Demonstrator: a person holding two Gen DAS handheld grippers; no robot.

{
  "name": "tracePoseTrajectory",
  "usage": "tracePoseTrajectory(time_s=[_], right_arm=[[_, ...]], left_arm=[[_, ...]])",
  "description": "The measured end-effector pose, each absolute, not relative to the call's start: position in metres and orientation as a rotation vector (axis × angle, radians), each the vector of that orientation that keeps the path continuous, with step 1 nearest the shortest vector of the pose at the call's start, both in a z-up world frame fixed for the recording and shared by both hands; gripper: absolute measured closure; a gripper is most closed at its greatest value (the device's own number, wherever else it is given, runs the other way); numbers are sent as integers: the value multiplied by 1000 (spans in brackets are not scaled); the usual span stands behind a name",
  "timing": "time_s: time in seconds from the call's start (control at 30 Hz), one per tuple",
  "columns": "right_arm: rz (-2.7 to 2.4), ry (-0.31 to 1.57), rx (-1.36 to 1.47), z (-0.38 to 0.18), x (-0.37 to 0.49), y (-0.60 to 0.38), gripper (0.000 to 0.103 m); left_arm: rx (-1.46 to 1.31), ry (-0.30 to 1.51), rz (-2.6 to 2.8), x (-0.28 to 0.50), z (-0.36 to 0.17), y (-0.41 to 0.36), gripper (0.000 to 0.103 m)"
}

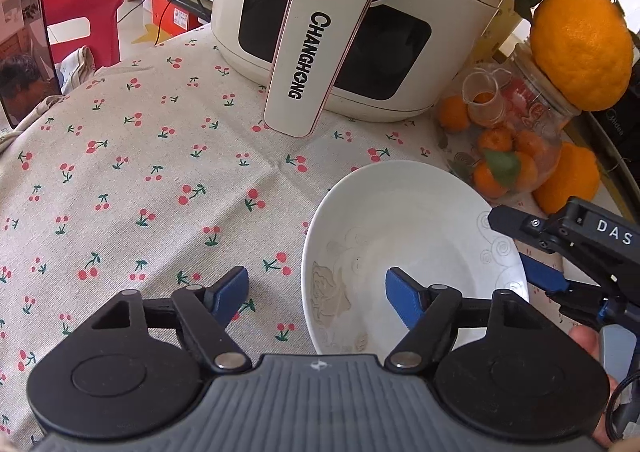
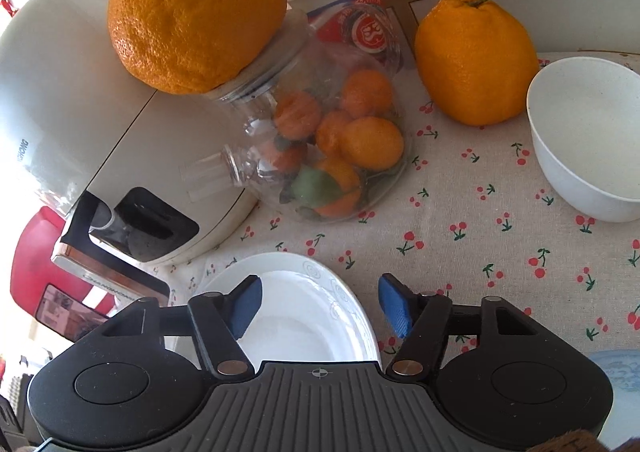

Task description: Organize plates and bowls

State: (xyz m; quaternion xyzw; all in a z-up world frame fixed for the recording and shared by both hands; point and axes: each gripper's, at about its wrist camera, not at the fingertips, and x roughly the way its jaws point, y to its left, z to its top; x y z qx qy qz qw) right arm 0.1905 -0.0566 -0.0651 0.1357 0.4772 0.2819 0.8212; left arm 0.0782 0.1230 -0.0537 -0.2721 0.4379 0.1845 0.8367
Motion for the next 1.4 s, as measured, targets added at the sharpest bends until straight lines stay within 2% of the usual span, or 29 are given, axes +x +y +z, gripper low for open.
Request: tracePoseTrajectory(time_s=[0.23, 0.4, 0.47, 0.53, 1.13, 1.4], right_arm=[[584, 1058, 269, -73, 191, -53, 64], [571, 1057, 273, -75, 189, -54, 66], [569, 1055, 273, -75, 188, -55, 66], [566, 1051, 266, -75, 188, -54, 66], [548, 1031, 206, -76, 177, -41, 61], [548, 1032, 187, -76, 173, -33, 60]], left_arm=[[-589, 915, 375, 78, -54, 121, 44], [-598, 910, 360, 76, -53, 120, 53], [-604, 907, 347, 77, -54, 121, 55], [-615, 902, 331, 77, -54, 122, 62], [-677, 893, 322, 73, -55, 127, 71], [-710, 881, 335, 70, -54, 131, 71]])
